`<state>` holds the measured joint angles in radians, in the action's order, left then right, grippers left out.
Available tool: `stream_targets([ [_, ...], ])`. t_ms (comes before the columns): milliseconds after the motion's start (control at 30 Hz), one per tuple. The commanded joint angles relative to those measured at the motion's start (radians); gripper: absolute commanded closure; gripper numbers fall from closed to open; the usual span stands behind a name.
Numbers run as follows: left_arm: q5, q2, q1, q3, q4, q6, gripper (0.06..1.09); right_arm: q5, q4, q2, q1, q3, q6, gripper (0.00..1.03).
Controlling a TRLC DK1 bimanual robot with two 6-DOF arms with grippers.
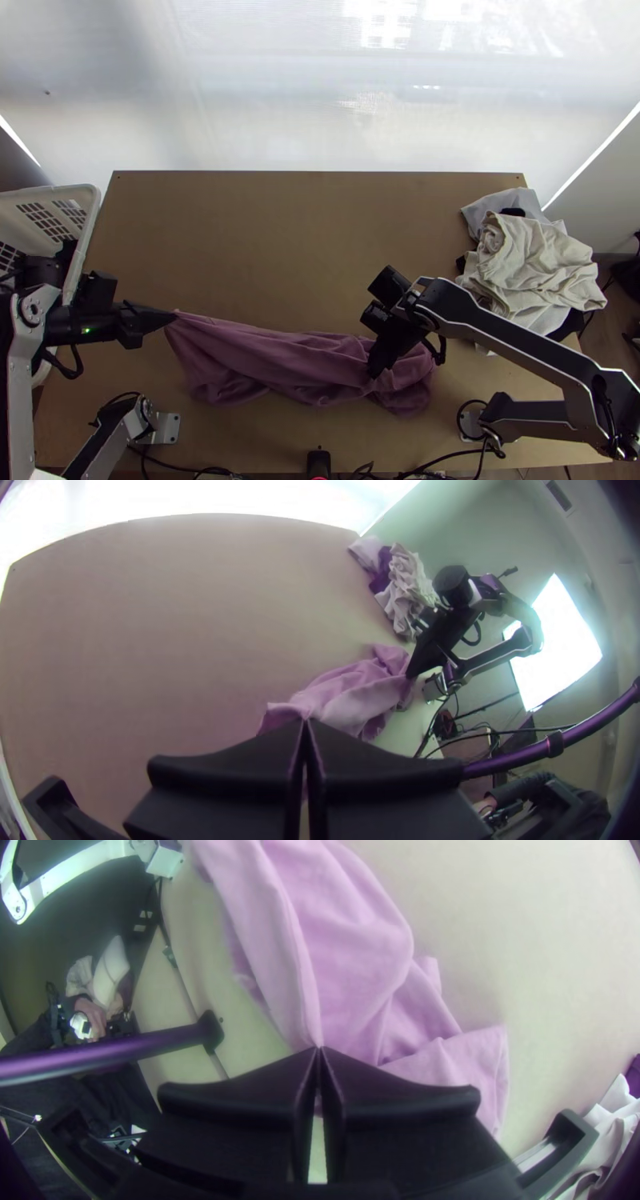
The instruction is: Fold the t-shirt
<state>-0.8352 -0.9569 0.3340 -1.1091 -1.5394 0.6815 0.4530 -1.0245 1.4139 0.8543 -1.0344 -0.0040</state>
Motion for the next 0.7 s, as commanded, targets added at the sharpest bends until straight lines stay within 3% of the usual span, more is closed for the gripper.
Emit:
stream_targets([
  [0, 0.153, -0.137, -0.225, 0.008, 0.099, -0.022, 1.01, -0.002, 0.001, 0.005, -0.003, 0.000, 0.002, 1.00],
  [67, 0.280, -0.115, -0.349, 0.063, 0.179, -0.023, 0.96, -0.002, 0.004, 0.008, -0.003, 0.002, 0.002, 1.00],
  [100, 0.301, -0.091, -0.395, 0.080, 0.223, -0.050, 0.95, -0.002, 0.006, 0.010, -0.003, 0.000, 0.002, 1.00],
  [233, 0.304, -0.074, -0.469, 0.104, 0.283, -0.157, 0.79, -0.002, 0.006, 0.014, -0.003, -0.007, 0.002, 1.00],
  [300, 0.312, -0.074, -0.504, 0.134, 0.302, -0.160, 0.62, -0.002, 0.007, 0.014, -0.003, 0.000, 0.002, 1.00],
  [367, 0.329, -0.052, -0.543, 0.167, 0.326, -0.168, 0.58, -0.002, 0.014, 0.016, -0.003, 0.005, 0.002, 1.00],
  [433, 0.367, -0.008, -0.593, 0.206, 0.361, -0.188, 0.49, -0.002, 0.017, 0.022, -0.003, 0.004, 0.006, 1.00],
  [533, 0.496, 0.063, -0.705, 0.258, 0.429, -0.203, 0.30, -0.002, 0.021, 0.030, -0.003, 0.000, 0.002, 1.00],
  [667, 0.561, 0.055, -0.704, 0.304, 0.536, -0.211, 0.18, 0.000, 0.029, 0.042, 0.003, 0.000, 0.006, 1.00],
])
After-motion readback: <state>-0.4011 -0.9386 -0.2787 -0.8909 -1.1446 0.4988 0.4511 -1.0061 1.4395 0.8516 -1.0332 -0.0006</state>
